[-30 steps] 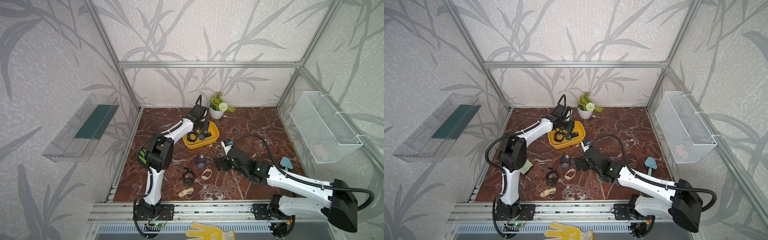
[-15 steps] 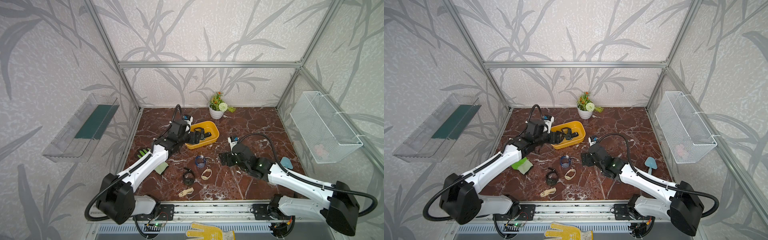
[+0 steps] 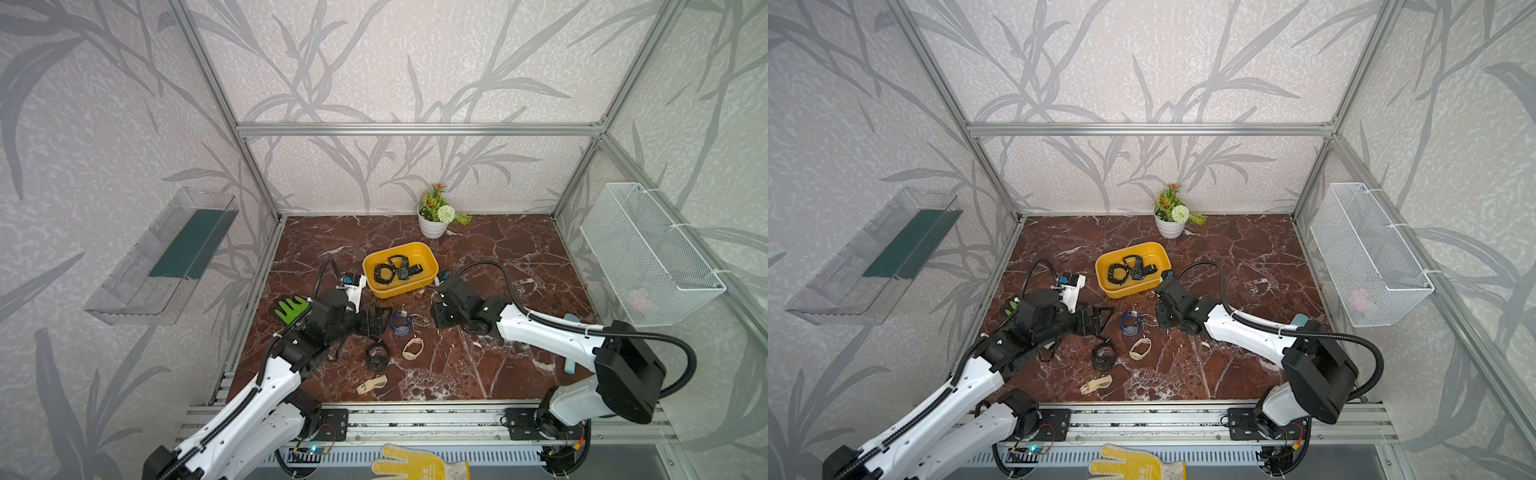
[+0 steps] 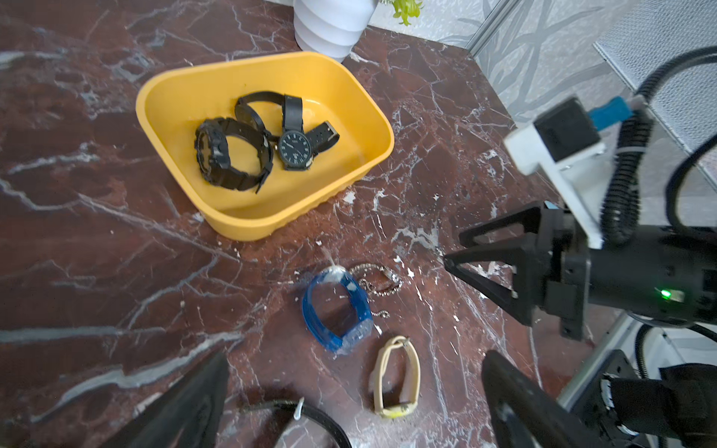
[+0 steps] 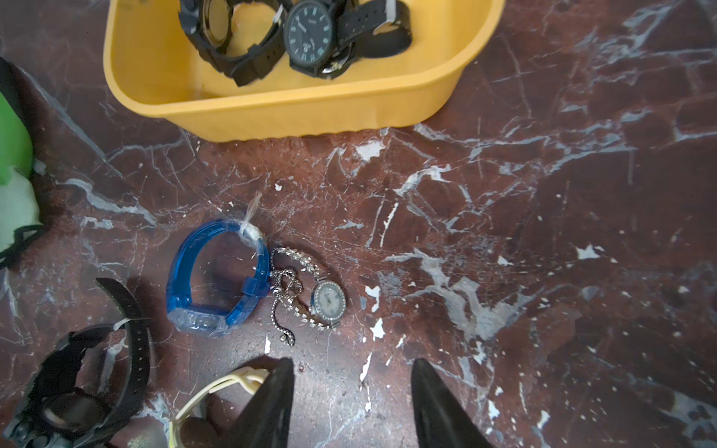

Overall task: Put the watch into the storage box
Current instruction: Pick up the watch at the center of the board.

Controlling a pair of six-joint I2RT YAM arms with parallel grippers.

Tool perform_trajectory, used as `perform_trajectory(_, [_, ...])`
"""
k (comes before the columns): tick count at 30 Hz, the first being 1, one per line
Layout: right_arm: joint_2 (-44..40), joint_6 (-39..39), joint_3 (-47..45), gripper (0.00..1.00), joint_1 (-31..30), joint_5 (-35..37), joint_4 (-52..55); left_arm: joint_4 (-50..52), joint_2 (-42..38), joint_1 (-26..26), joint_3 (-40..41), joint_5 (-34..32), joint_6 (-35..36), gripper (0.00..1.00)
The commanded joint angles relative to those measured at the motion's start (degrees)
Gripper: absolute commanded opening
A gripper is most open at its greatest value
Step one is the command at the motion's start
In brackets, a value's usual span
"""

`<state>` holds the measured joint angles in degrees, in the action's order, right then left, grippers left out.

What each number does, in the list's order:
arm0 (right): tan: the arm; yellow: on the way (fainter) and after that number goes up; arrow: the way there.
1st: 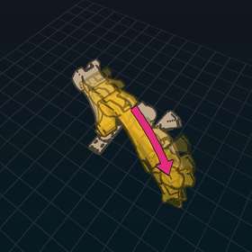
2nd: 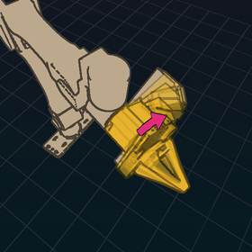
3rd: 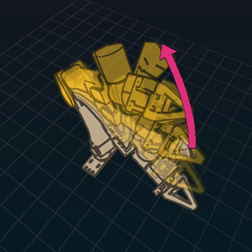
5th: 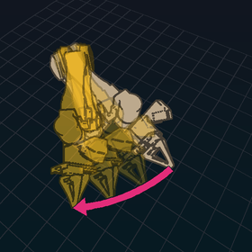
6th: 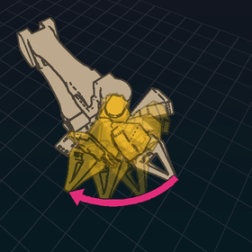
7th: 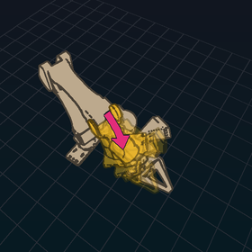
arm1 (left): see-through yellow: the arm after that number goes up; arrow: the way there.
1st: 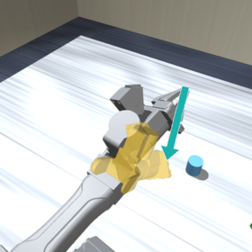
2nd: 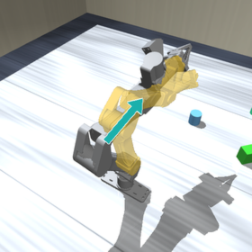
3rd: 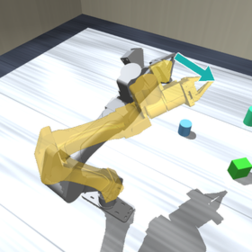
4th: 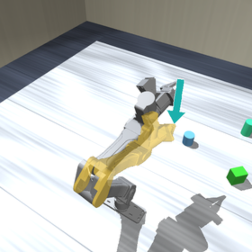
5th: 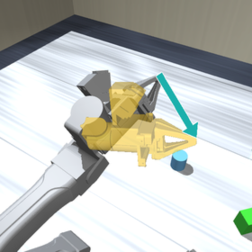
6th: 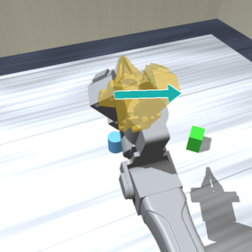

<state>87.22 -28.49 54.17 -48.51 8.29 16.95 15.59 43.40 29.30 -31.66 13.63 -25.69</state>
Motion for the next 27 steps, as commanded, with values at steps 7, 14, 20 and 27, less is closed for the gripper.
perform_trajectory(7, [8.15,-1.02,5.10,0.47,-2.54,-0.69,3.57,4.10,-9.69,2.66,6.08,-0.53,-6.15,0.99])
perform_trajectory(14, [13.35,-0.01,7.87,0.42,-2.54,-0.89,4.31,4.78,-9.60,3.95,5.14,-0.87,-5.67,0.99])
perform_trajectory(20, [16.31,0.06,10.09,0.40,-2.62,-1.31,4.91,4.59,-9.15,4.06,5.29,-0.97,-5.84,0.99])
perform_trajectory(27, [18.95,0.15,11.60,0.35,-2.55,0.55,5.54,4.35,-8.59,4.14,5.81,-0.77,-6.00,0.99])
